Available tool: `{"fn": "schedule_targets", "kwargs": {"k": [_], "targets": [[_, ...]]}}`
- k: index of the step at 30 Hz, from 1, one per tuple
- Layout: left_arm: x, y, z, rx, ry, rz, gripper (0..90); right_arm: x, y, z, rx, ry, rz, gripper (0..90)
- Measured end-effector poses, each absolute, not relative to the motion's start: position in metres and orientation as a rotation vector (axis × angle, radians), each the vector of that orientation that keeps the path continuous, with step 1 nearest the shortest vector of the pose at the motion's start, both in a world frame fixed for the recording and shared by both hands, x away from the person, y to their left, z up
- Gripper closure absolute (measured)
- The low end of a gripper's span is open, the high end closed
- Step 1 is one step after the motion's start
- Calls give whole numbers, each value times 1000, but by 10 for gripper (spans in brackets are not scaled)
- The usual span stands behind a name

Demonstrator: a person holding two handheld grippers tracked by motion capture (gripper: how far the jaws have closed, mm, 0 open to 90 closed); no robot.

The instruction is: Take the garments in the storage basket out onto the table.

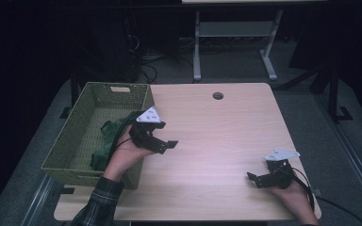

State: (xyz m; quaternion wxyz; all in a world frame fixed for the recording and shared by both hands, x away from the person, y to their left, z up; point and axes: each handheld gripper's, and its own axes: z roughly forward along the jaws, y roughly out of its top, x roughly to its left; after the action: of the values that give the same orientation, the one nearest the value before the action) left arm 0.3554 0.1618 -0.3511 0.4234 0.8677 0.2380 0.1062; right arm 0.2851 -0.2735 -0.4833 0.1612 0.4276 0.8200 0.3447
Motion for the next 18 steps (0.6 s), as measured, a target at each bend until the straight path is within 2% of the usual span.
{"fn": "schedule_targets", "kwargs": {"k": [18], "targets": [[359, 214, -334, 2142, 693, 376, 154, 285, -273, -483, 1222, 2340, 985, 17]]}}
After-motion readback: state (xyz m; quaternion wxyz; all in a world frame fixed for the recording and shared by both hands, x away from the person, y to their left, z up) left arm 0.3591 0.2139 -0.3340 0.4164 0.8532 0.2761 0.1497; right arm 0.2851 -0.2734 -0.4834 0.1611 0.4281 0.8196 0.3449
